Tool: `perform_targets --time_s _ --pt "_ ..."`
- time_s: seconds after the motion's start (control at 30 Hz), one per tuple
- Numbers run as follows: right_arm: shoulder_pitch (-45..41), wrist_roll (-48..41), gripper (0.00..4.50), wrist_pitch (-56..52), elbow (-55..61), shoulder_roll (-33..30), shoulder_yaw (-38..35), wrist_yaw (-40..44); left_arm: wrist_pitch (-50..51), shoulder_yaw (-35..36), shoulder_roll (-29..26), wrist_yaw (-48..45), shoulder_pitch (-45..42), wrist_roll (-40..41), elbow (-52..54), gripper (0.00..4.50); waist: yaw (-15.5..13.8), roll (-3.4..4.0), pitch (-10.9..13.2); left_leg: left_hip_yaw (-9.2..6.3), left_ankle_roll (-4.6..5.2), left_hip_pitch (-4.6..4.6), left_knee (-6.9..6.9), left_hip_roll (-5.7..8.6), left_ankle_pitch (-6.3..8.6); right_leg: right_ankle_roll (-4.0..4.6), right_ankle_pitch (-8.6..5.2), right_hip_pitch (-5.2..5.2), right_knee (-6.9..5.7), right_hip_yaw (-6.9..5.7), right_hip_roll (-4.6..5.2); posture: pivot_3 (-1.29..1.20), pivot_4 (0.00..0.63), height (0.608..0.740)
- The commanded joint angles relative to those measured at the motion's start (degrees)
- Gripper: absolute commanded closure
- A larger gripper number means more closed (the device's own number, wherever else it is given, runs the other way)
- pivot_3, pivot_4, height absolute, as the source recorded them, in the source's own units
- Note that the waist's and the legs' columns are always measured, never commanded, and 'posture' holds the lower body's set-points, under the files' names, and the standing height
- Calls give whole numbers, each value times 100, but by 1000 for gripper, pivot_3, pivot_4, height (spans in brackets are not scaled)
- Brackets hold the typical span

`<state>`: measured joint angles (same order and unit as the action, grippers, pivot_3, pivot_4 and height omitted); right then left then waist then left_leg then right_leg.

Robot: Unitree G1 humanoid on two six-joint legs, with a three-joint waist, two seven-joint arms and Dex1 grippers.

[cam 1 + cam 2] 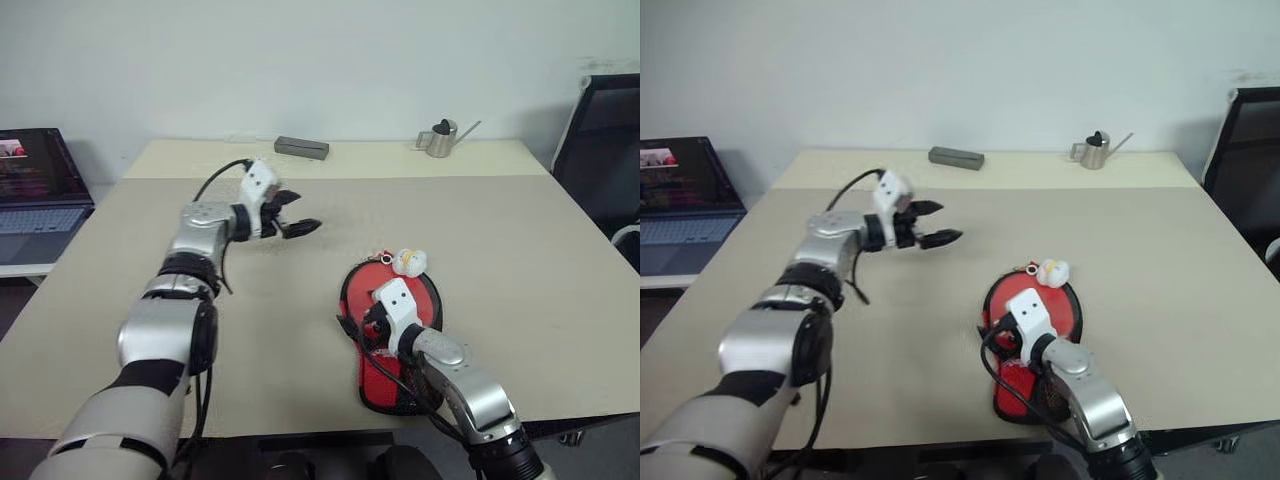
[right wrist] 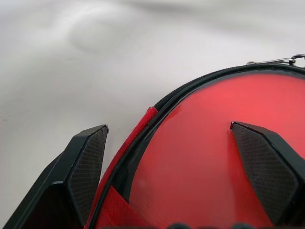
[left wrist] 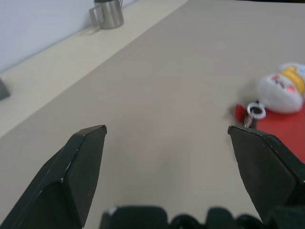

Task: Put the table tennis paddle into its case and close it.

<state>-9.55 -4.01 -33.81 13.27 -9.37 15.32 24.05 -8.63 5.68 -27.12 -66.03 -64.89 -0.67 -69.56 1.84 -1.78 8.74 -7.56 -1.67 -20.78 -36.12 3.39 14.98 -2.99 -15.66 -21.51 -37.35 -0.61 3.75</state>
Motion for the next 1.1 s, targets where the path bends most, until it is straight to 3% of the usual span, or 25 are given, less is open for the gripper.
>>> perform_targets --time_s 0.03,0.2,0.6,0.8,1.1 --pt "246 -199 0 -330 -229 -291 -214 218 248 99 -267 -649 250 412 815 43 -28 0 0 -2 0 -2 0 1 0 1 1 0 1 -2 0 0 150 740" --pt "270 -756 0 -73 338 -765 -441 950 1185 -118 -596 -1523 1432 960 2903 43 -47 10 7 -1 4 -10 1 7 2 6 1 6 15 -3 12 0 150 740" --pt "51 -2456 0 -901 1900 -2270 -1543 2123 2751 -297 -618 -1066 2906 1834 5962 43 -10 60 48 1 7 -39 1 -2 4 14 -3 -25 16 3 23 0 150 740" --pt "-201 -3167 0 -1294 1899 -3091 -2335 2456 2853 -585 -681 -1064 3080 1899 6368 43 -24 61 55 4 8 -42 0 3 5 14 -3 -23 19 1 25 0 150 740" --pt "-217 -3388 0 -1210 1501 -3964 -2897 2819 1996 -1199 -76 -507 2907 1448 5846 43 -67 59 58 9 14 -62 -7 5 8 15 -3 -29 29 -1 26 0 150 740"
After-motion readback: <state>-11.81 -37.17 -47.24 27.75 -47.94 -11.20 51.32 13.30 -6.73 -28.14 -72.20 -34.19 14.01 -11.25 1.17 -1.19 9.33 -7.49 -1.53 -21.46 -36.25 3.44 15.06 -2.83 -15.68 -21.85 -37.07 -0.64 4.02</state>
